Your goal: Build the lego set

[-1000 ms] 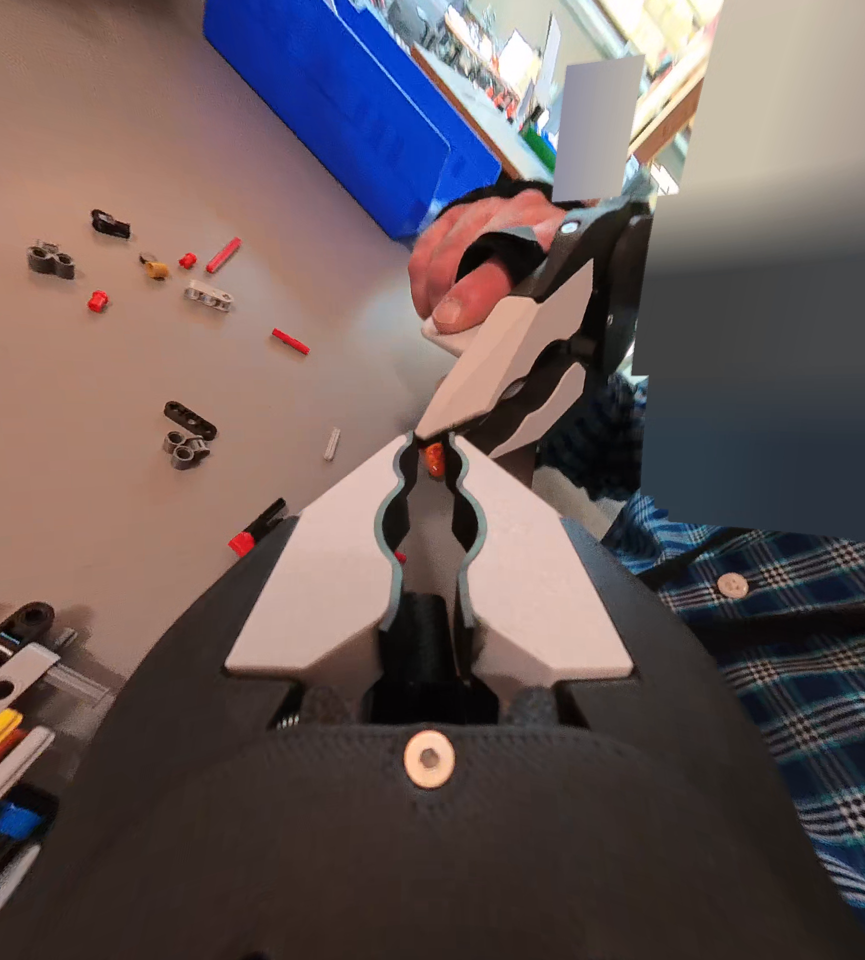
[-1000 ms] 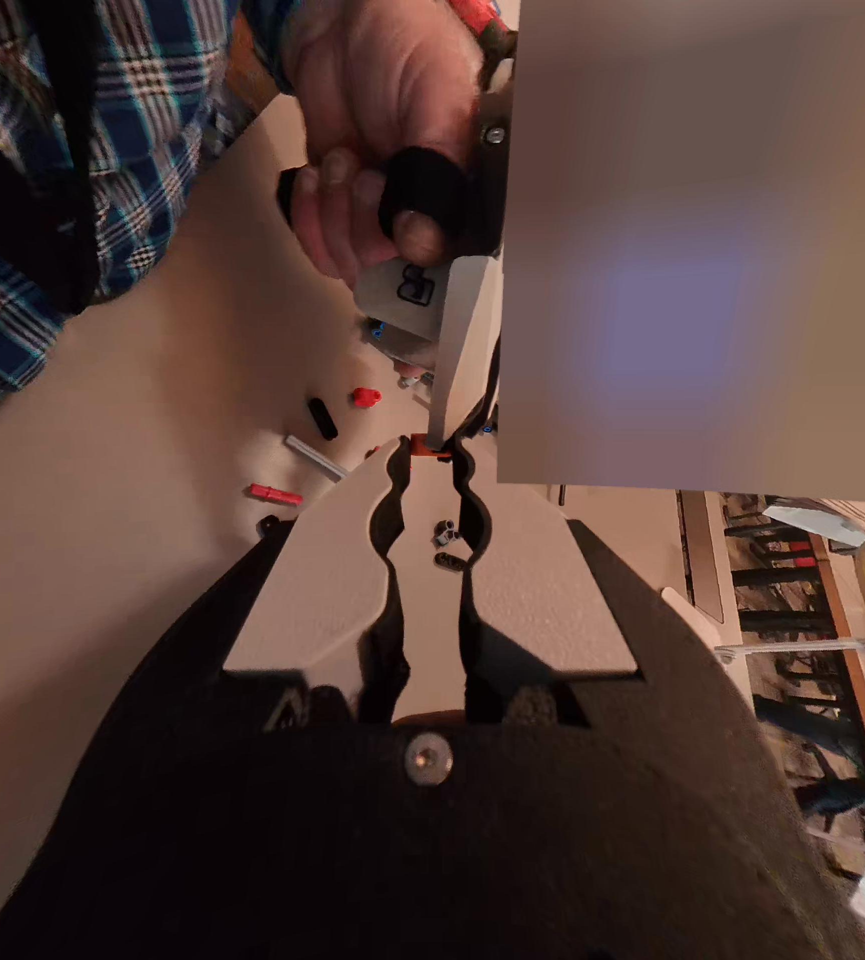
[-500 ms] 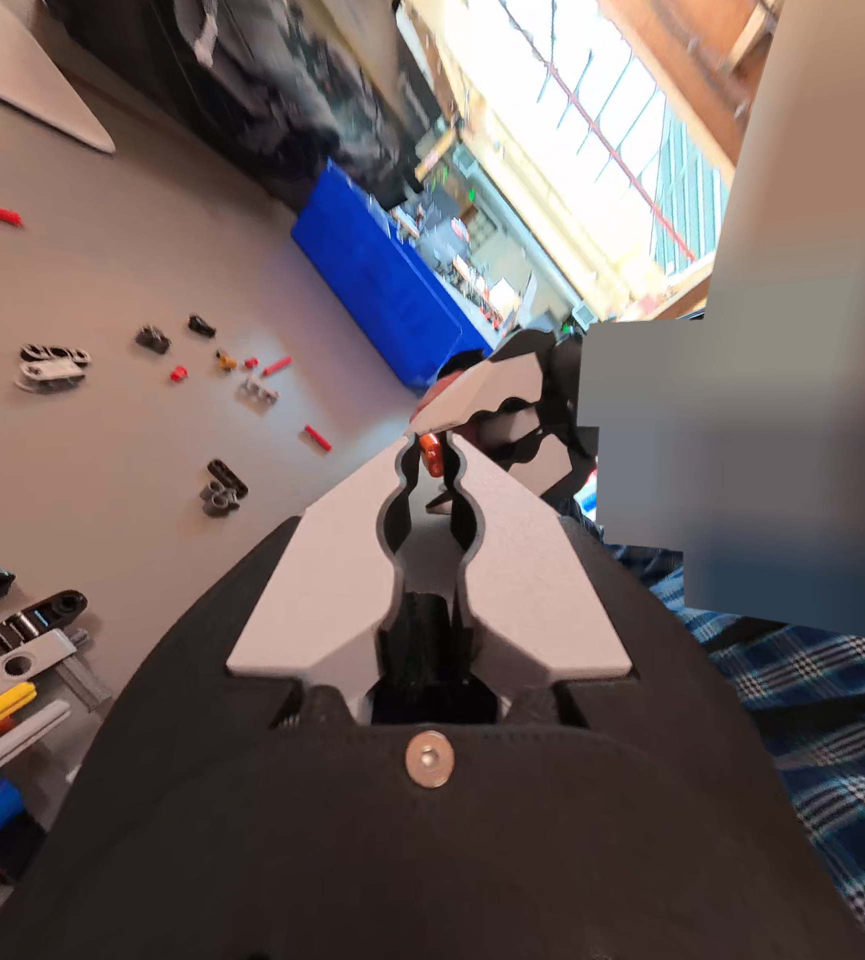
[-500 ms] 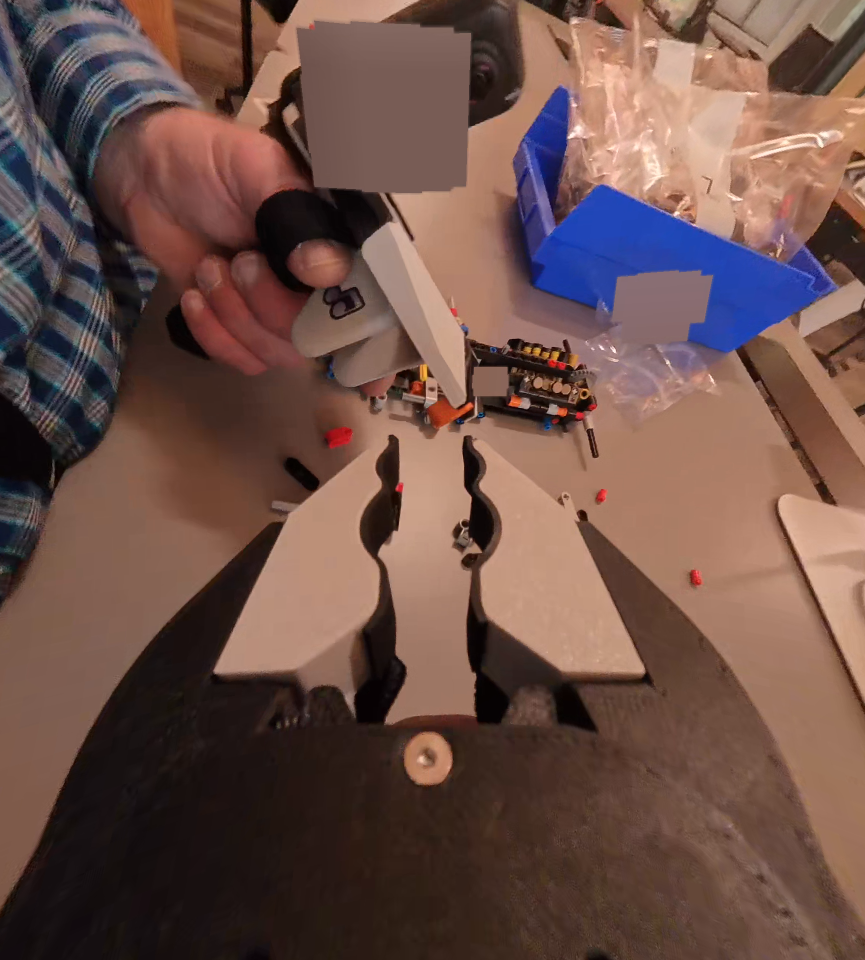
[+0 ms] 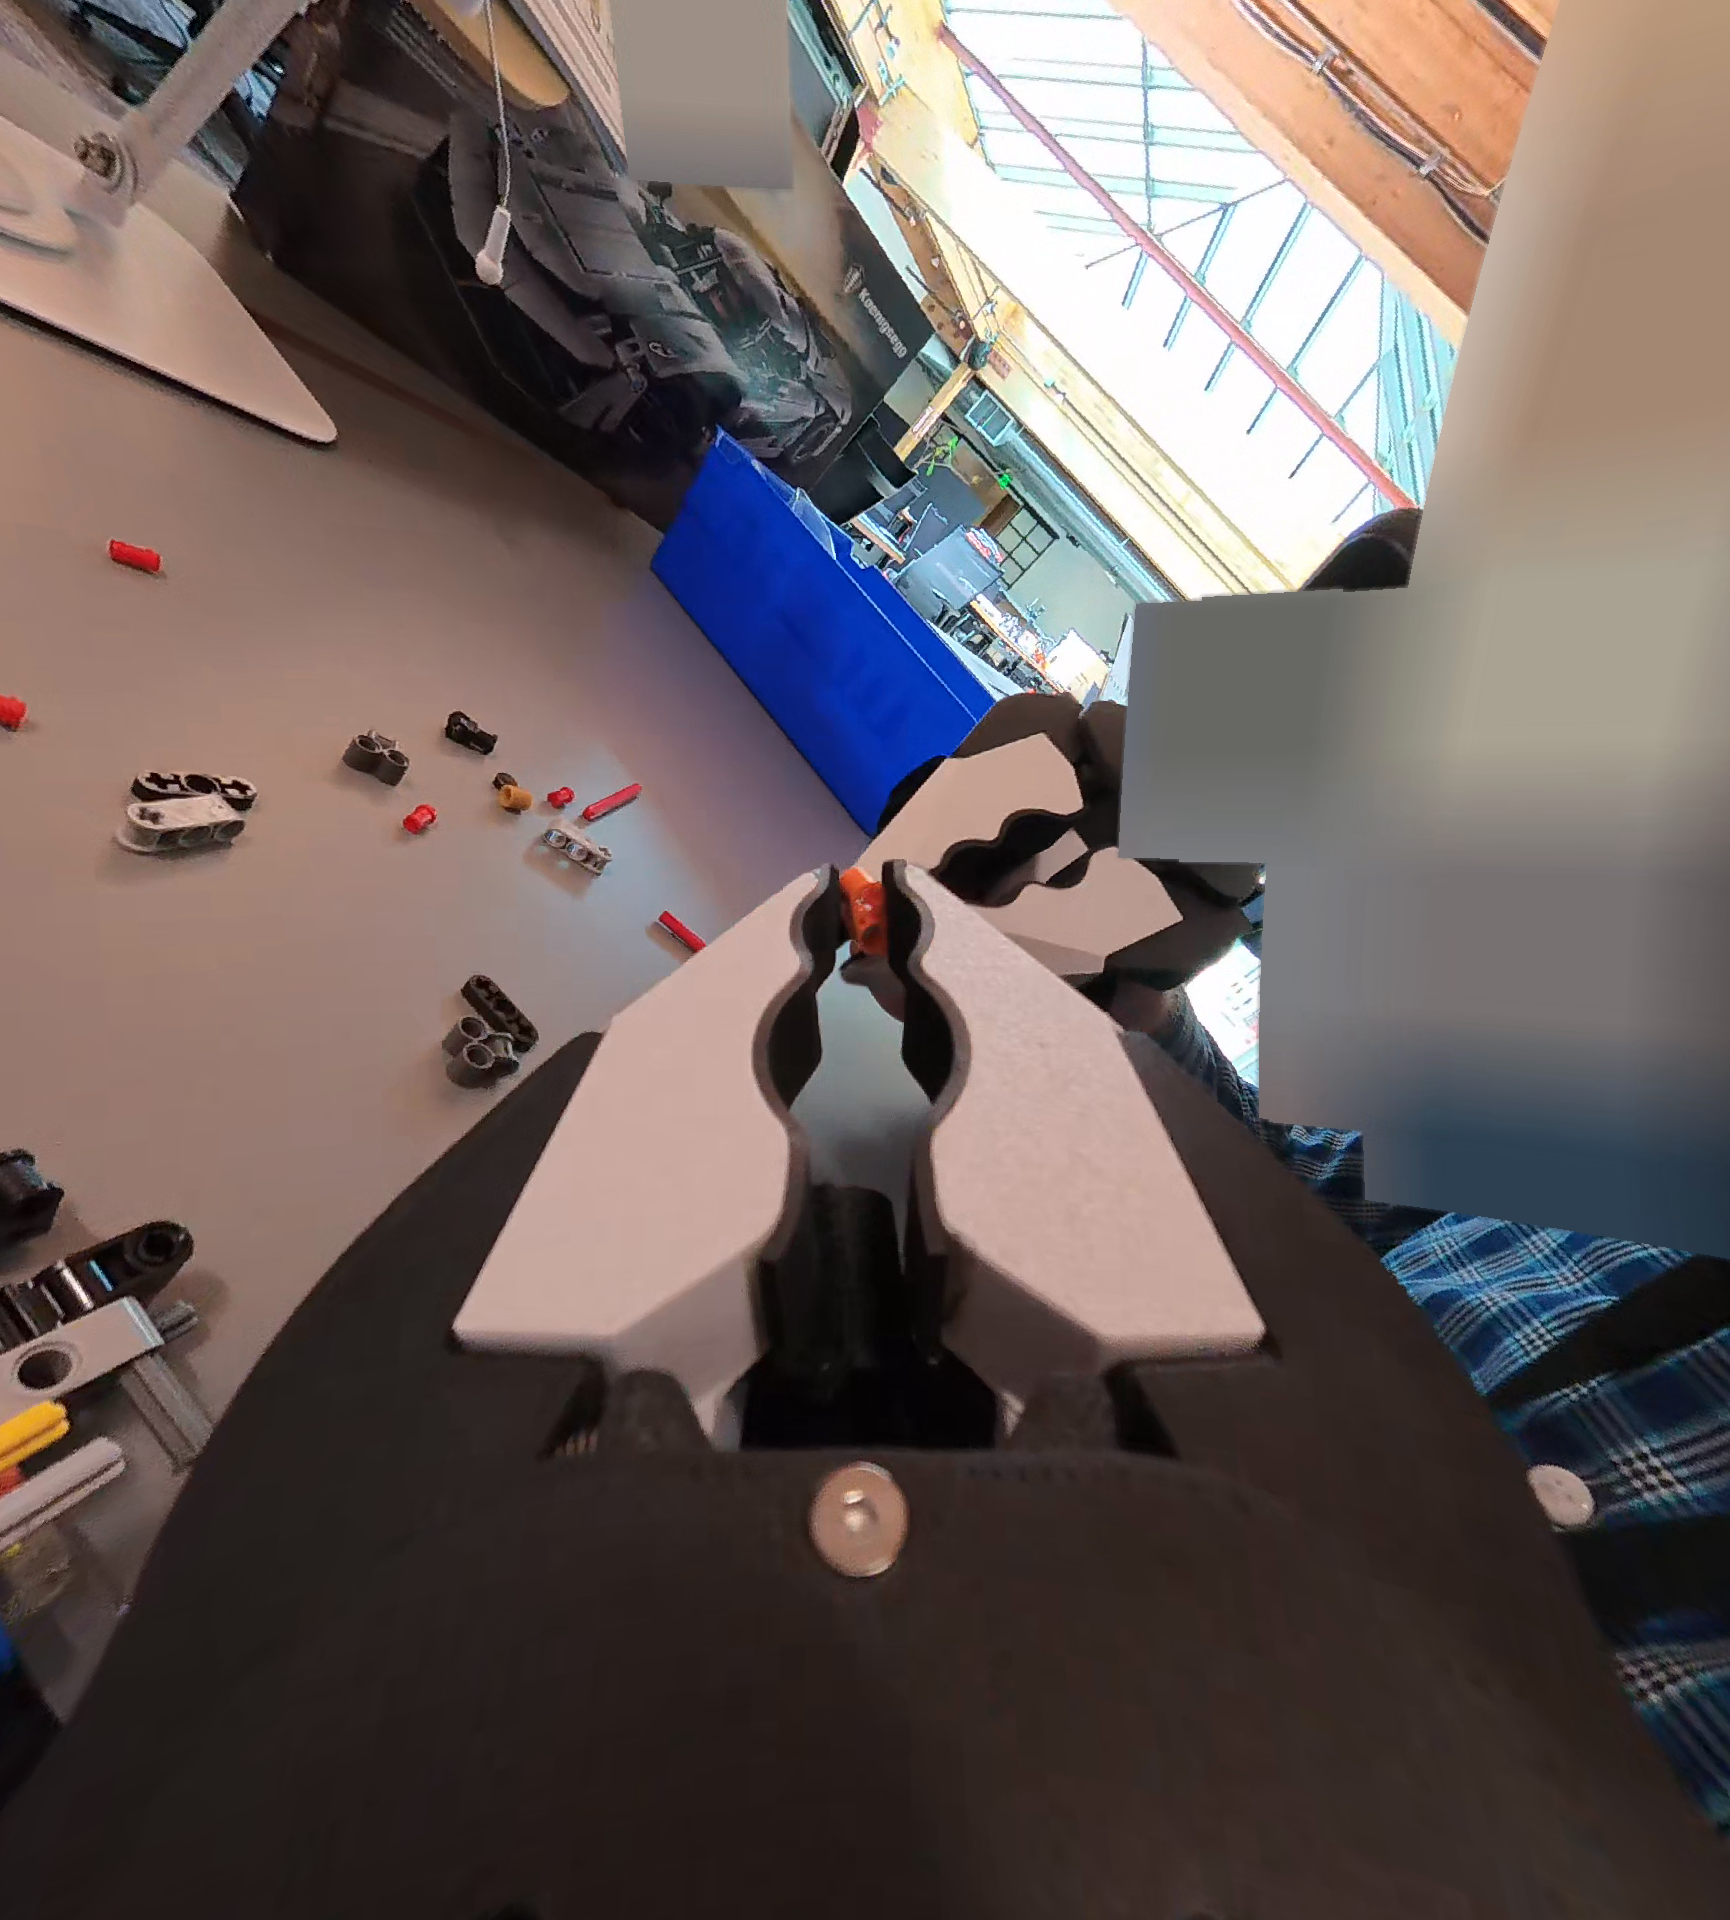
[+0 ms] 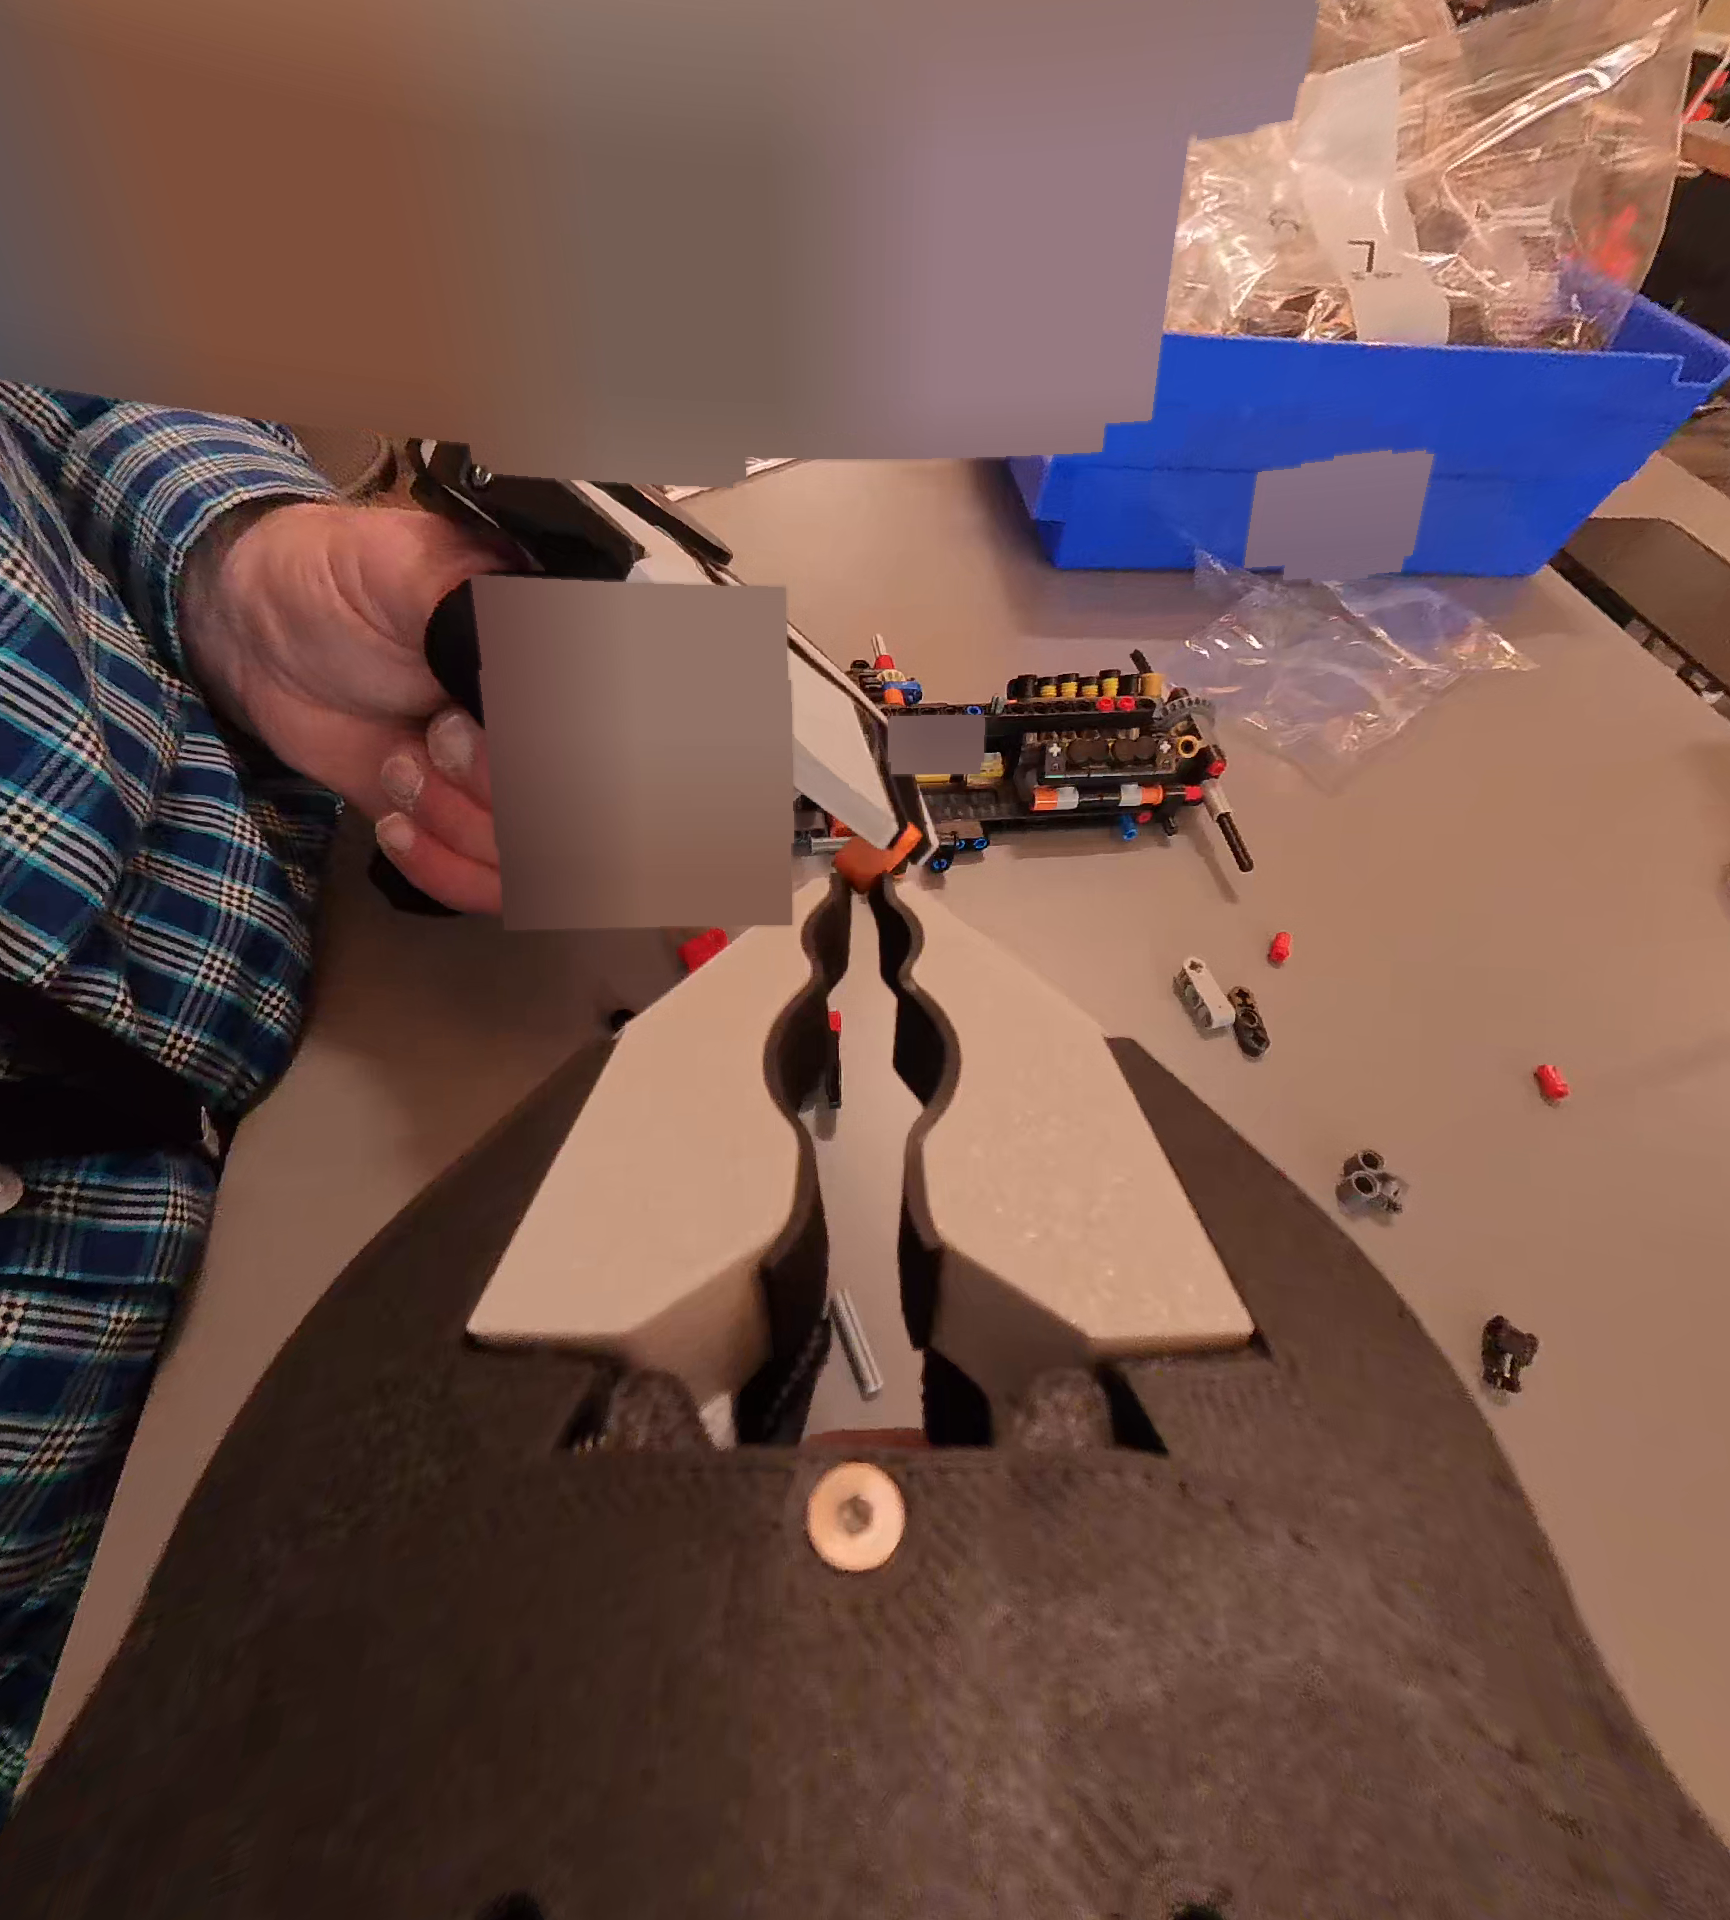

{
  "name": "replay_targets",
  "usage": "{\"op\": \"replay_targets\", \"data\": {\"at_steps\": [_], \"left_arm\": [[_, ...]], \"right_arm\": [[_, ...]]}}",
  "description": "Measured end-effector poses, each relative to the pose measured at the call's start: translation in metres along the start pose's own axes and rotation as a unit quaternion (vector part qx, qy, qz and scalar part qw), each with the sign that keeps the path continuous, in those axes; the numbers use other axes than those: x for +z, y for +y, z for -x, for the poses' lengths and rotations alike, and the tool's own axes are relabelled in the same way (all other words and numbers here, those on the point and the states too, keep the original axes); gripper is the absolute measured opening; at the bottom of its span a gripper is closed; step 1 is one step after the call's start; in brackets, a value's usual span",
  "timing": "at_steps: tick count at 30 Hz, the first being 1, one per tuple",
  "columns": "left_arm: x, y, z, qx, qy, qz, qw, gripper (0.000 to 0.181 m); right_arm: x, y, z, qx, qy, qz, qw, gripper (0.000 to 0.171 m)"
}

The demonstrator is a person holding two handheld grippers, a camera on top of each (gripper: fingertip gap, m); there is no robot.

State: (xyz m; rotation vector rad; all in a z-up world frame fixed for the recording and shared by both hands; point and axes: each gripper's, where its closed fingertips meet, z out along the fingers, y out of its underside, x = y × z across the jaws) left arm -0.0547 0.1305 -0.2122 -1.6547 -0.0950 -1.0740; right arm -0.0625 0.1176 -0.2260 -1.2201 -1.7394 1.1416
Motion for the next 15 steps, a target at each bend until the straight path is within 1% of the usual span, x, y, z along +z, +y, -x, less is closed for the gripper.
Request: {"op": "replay_targets", "data": {"at_steps": [4,15], "left_arm": [[-0.0013,0.0003,0.0035,0.004,-0.011,0.001,1.000,0.008],[-0.0014,0.0015,0.0032,-0.011,-0.006,0.000,1.000,0.007]], "right_arm": [[-0.0031,0.0016,-0.0066,0.018,0.001,-0.005,1.000,0.000],[0.0005,0.0057,-0.0073,0.021,0.002,-0.002,1.000,0.000]]}}
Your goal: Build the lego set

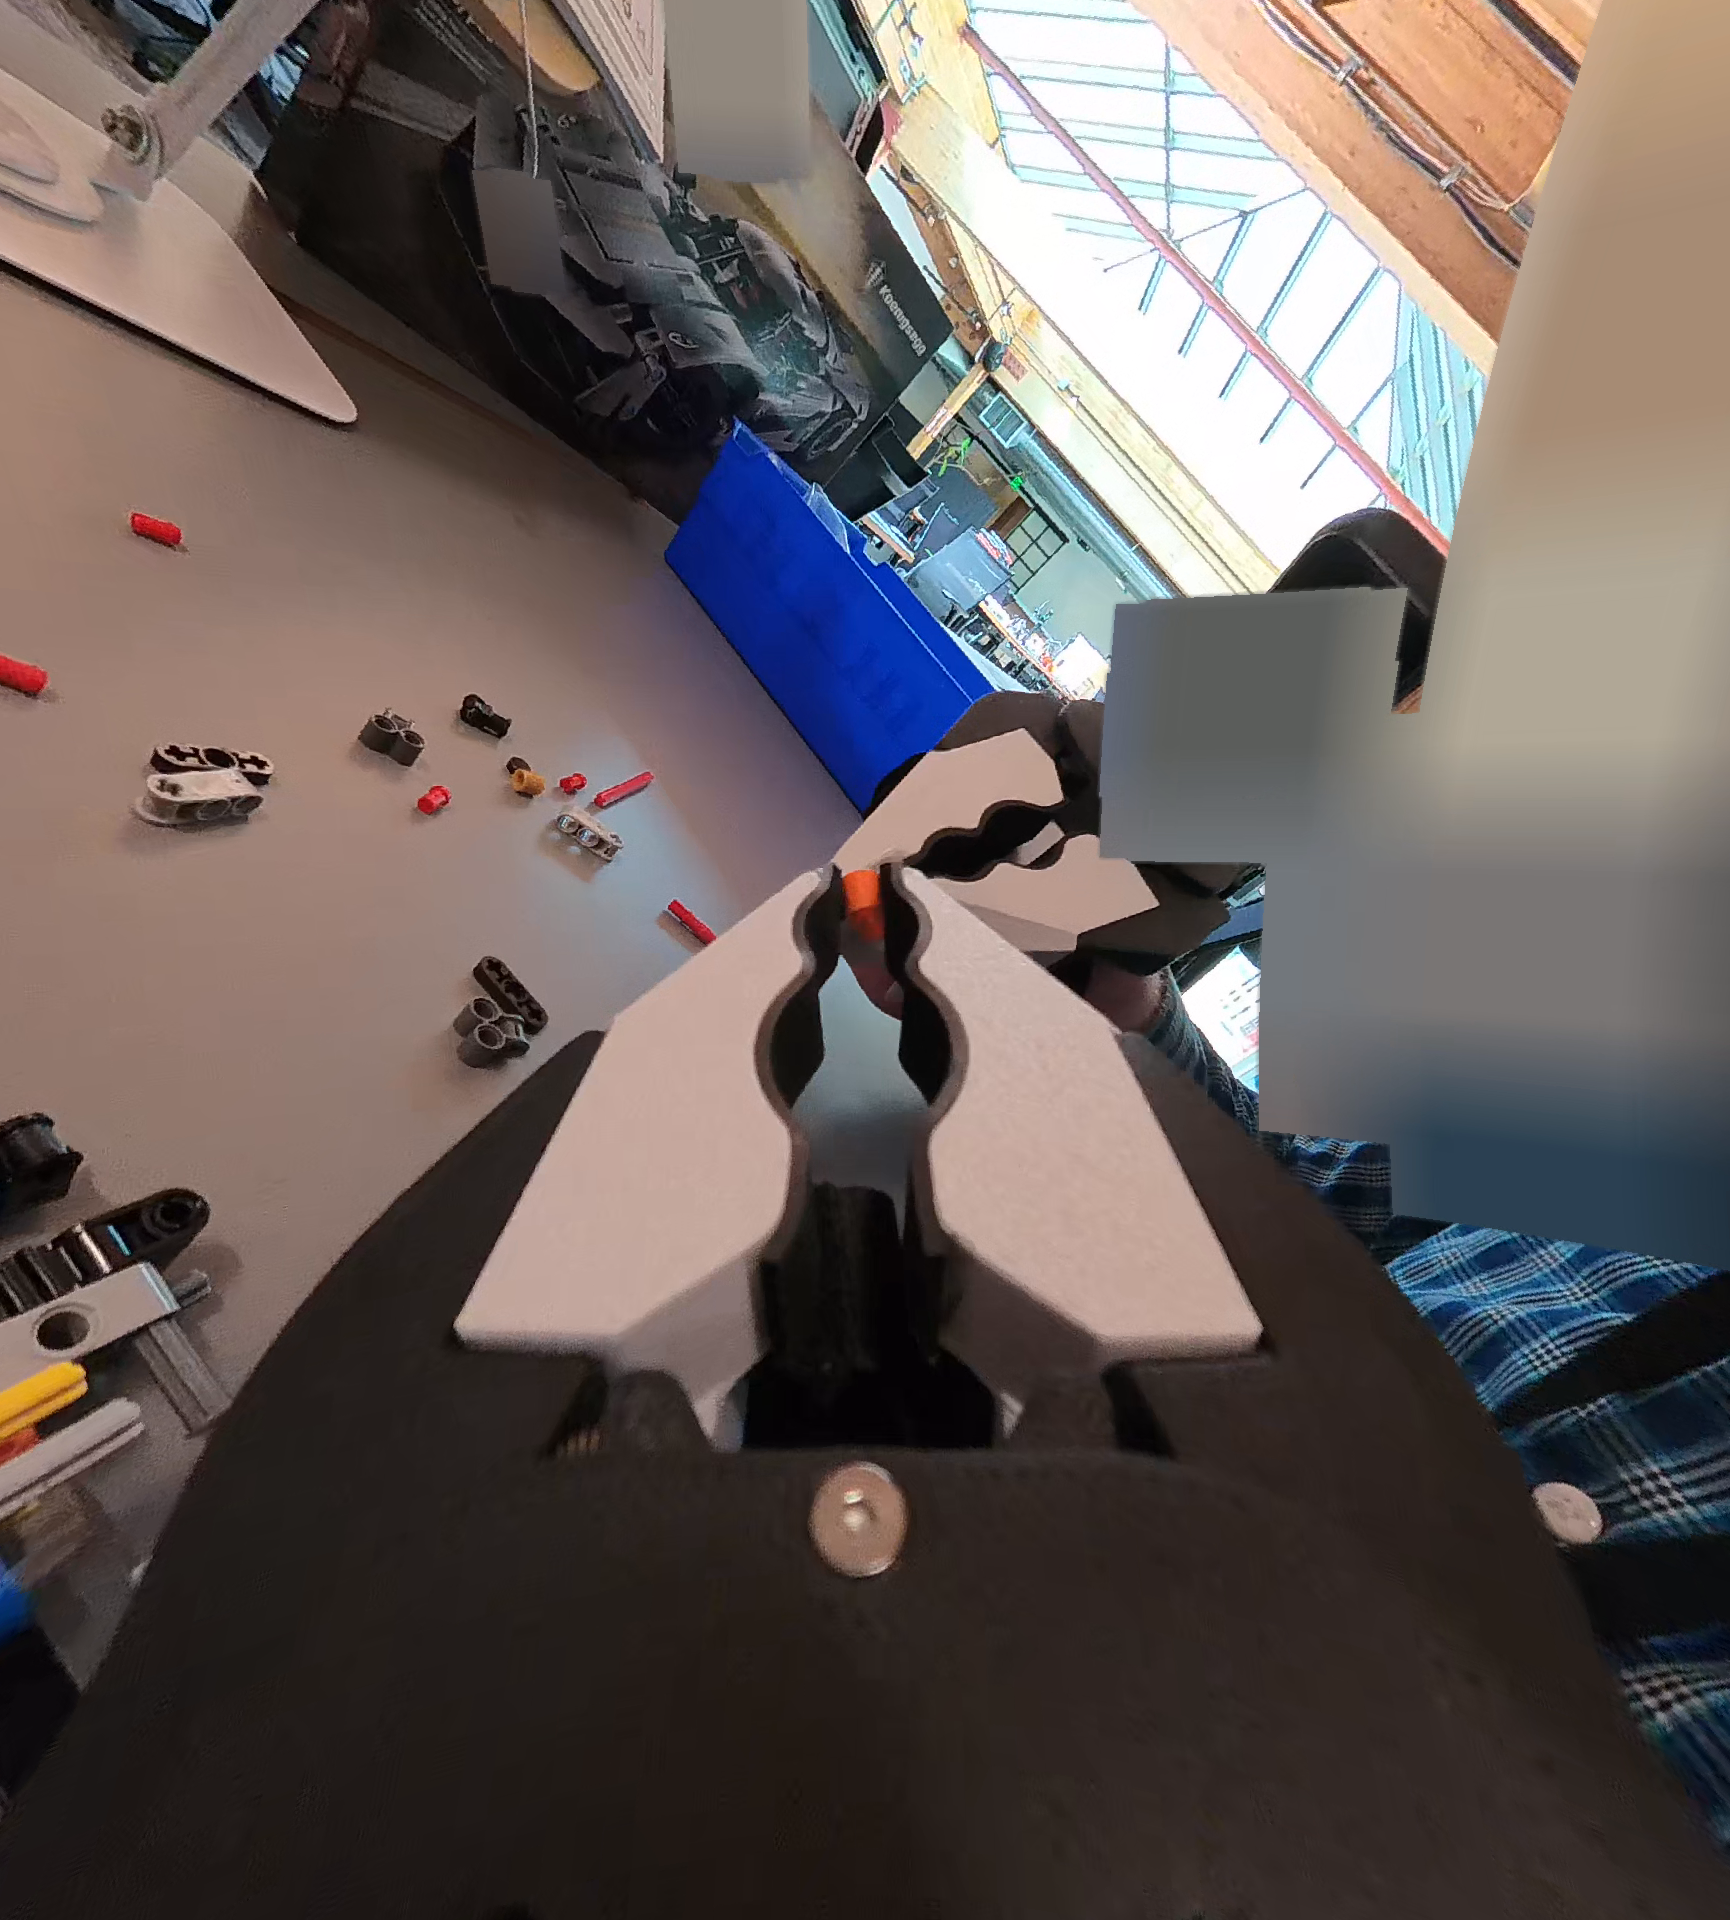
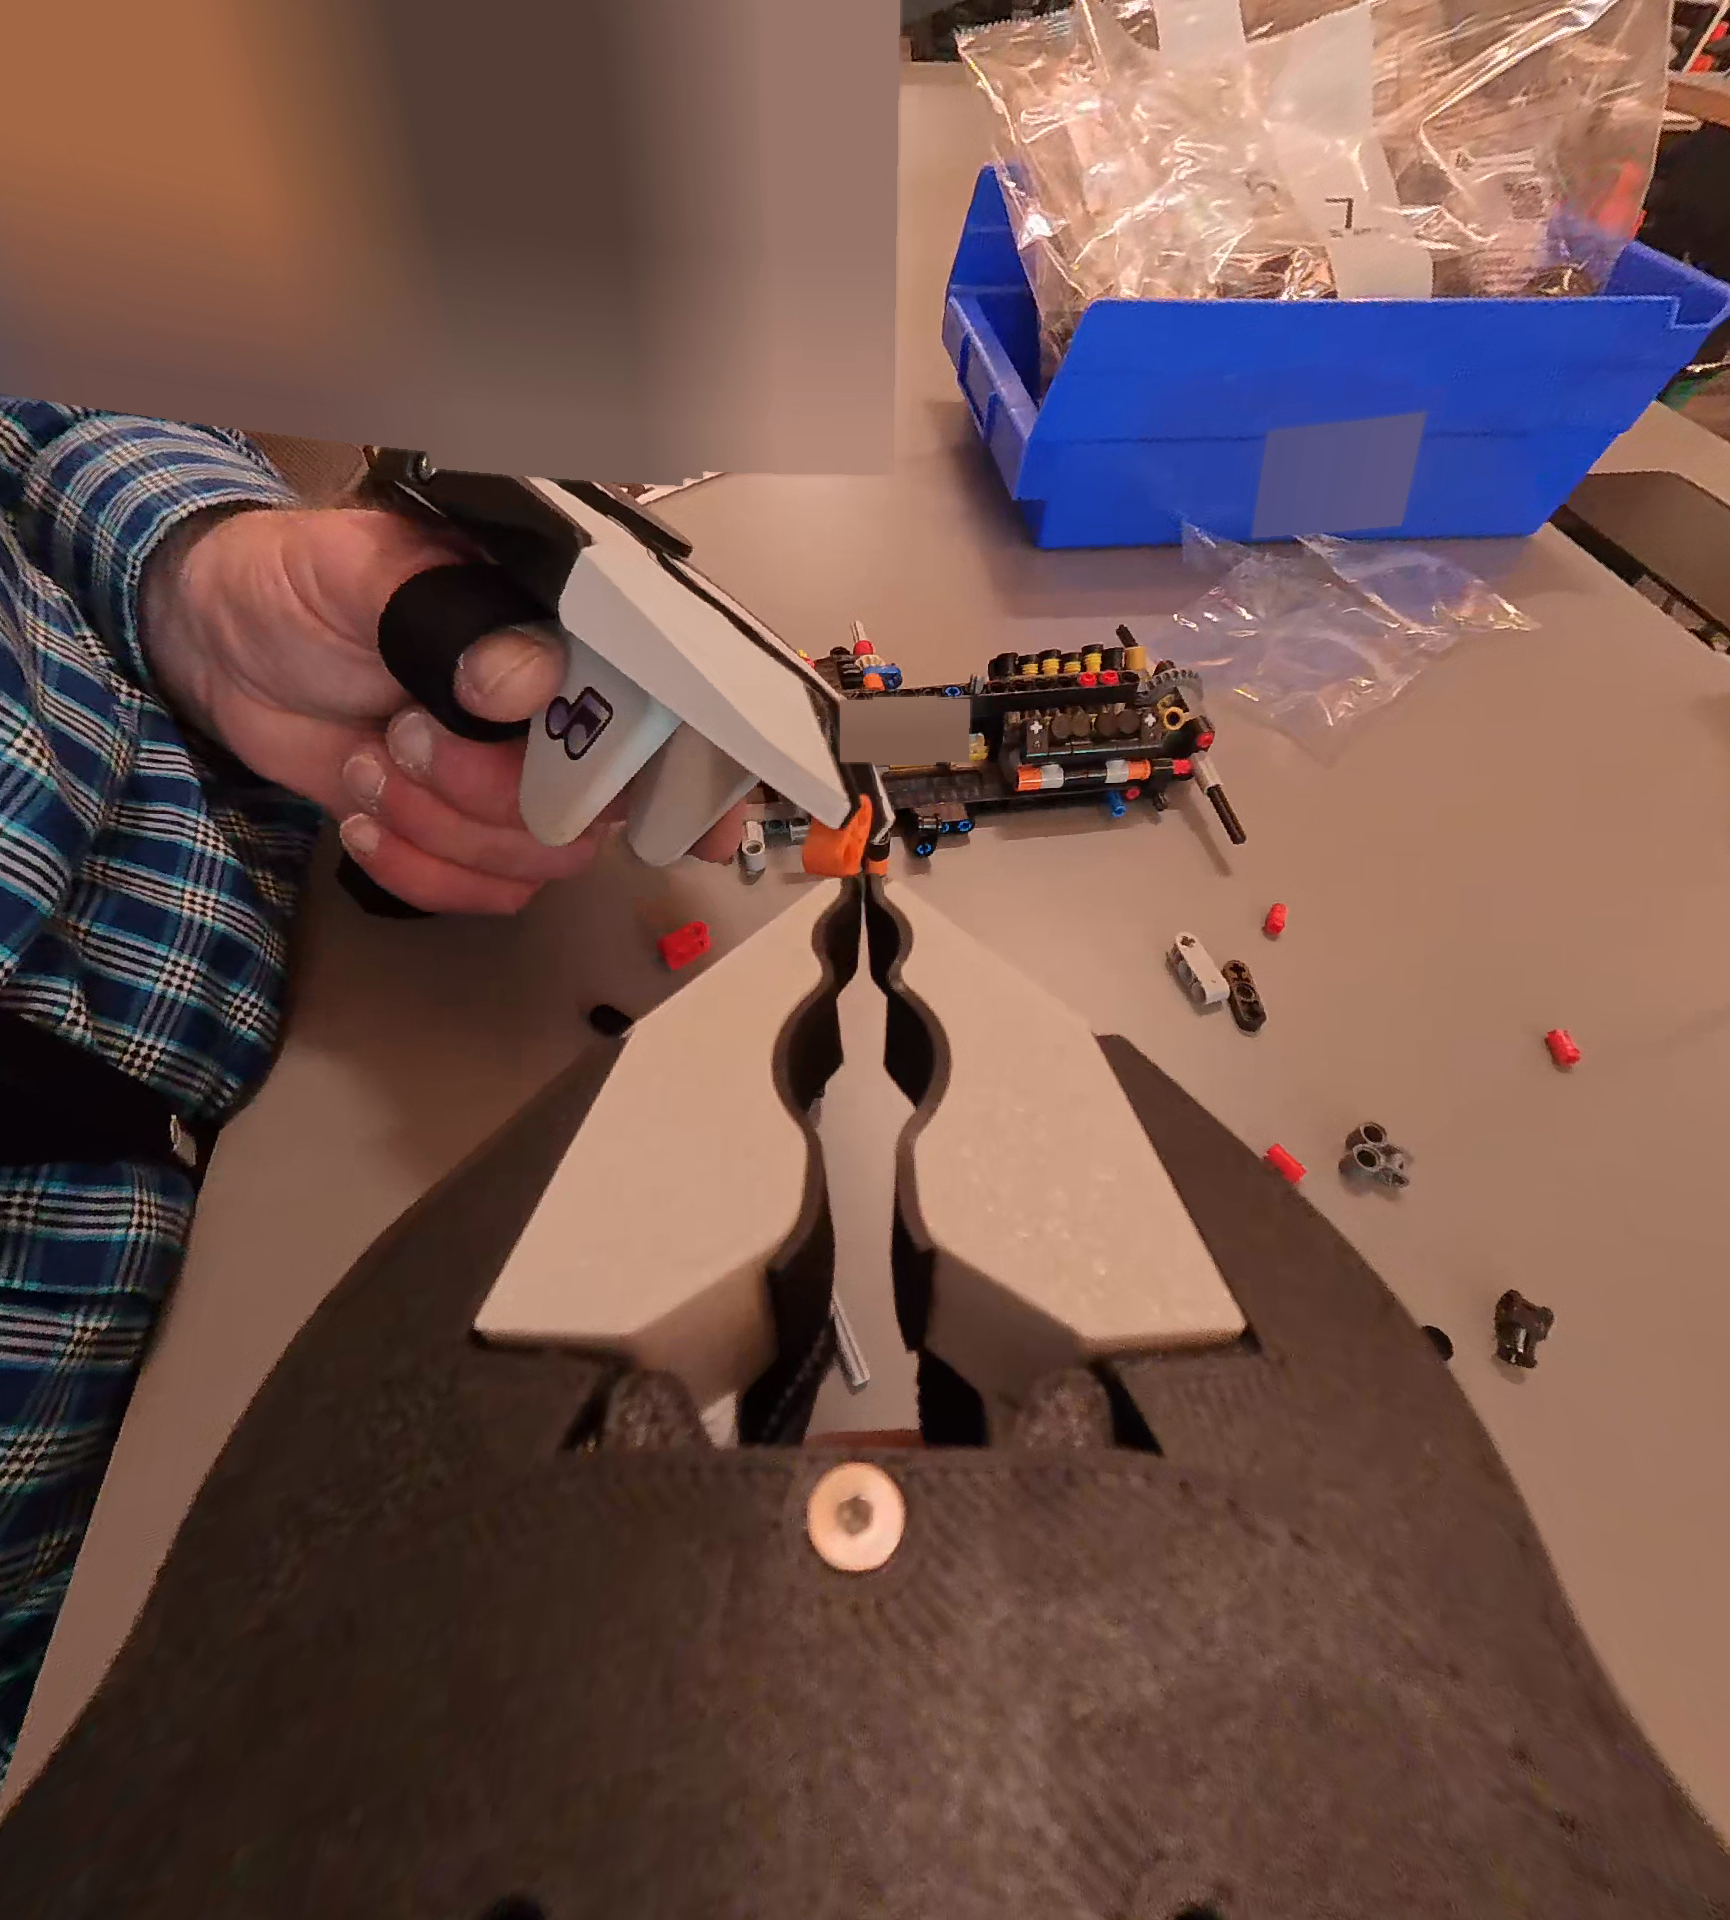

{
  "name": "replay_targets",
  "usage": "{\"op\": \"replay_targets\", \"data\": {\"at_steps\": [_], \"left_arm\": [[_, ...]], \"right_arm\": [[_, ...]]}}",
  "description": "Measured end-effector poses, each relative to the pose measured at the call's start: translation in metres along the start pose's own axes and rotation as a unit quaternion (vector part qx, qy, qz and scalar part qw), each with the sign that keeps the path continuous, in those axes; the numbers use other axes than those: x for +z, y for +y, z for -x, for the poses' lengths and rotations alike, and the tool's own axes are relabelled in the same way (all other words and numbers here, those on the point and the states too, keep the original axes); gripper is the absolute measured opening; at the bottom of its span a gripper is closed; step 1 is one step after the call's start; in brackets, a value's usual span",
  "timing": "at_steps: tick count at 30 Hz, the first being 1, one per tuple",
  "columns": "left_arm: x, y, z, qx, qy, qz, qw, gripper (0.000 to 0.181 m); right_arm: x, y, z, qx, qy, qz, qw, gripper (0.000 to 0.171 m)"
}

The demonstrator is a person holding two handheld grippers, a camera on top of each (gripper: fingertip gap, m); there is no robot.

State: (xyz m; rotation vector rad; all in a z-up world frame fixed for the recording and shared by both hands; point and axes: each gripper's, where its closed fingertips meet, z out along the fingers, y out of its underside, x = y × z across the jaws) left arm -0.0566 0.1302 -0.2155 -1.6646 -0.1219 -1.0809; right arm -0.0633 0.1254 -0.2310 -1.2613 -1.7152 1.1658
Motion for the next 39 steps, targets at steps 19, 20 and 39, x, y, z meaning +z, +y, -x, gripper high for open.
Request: {"op": "replay_targets", "data": {"at_steps": [19,20,39], "left_arm": [[0.001,0.001,0.004,0.061,-0.037,0.040,0.997,0.019],[-0.001,0.000,0.004,0.096,-0.047,0.057,0.993,0.027],[-0.024,0.073,0.061,0.493,-0.018,0.476,0.728,0.039]], "right_arm": [[-0.006,0.003,-0.004,-0.053,0.021,0.009,0.998,0.006],[-0.007,0.007,-0.005,-0.052,0.014,0.017,0.998,0.005],[-0.002,0.049,0.001,-0.062,-0.042,0.097,0.992,0.005]]}}
